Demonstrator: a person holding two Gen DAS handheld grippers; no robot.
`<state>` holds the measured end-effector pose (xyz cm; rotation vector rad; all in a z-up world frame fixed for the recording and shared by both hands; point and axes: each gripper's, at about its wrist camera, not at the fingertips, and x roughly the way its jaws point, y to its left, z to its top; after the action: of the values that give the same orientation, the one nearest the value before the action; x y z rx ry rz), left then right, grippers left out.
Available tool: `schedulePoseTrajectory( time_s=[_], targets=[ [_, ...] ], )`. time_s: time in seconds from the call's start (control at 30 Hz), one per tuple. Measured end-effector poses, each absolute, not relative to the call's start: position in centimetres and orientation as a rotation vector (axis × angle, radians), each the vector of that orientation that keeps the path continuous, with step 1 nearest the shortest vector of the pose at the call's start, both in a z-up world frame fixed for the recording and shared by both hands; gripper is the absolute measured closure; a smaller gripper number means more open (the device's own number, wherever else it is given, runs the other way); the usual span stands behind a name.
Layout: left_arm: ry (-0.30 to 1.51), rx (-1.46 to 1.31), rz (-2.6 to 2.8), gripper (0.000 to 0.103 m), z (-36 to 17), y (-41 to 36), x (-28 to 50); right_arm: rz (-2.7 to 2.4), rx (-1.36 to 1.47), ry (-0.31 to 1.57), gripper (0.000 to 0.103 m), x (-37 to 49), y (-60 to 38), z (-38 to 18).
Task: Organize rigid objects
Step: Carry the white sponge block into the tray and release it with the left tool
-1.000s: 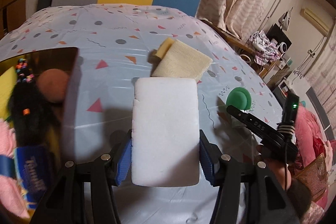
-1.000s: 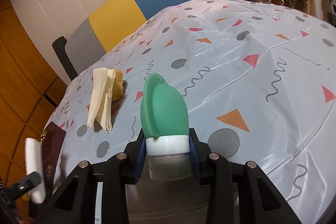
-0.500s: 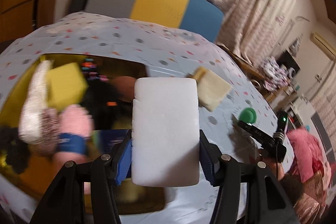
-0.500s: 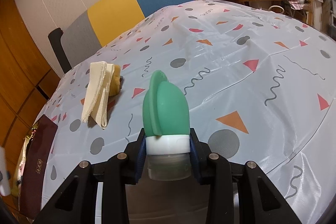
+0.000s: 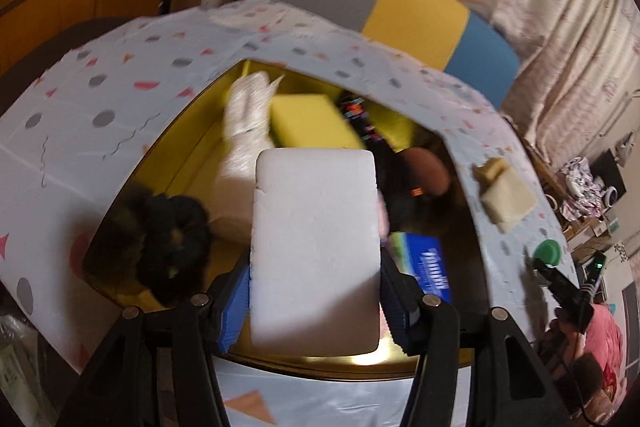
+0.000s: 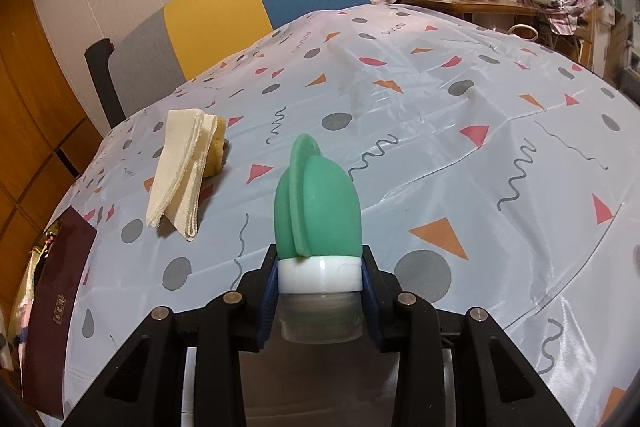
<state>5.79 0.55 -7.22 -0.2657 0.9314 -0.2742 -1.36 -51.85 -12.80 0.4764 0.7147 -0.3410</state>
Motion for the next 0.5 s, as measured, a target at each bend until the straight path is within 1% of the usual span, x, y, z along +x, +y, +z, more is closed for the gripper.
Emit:
schedulePoseTrajectory(
  time_s=[0.07, 0.1, 0.17, 0.33, 0.5],
  targets=[
    [0.963, -0.252, -0.237, 0.04, -7.7, 1.0, 6.2, -0.35, 0.476, 0.711, 0.066, -1.5, -51.9, -12.5],
    [0.95, -0.234, -0.221, 0.034, -7.6, 1.1, 6.0, -0.357, 0.474, 0.707, 0.066, -1.6, -51.9, -12.3],
    [0.942, -0.231, -0.218, 0.03, -7.4, 1.2, 5.8, -0.367, 0.467, 0.699, 0.066, -1.9, -51.8, -11.7],
    [0.875, -0.242, -0.208, 0.03, -6.6, 2.1, 4.6, -0.342, 0.473, 0.677, 0.066, -2.5, -50.8, -10.0],
    [0.837, -0.271, -0.193, 0.03, -6.3, 3.0, 3.8, -0.221, 0.52, 0.655, 0.066, -2.7, -47.7, -7.6]
  ],
)
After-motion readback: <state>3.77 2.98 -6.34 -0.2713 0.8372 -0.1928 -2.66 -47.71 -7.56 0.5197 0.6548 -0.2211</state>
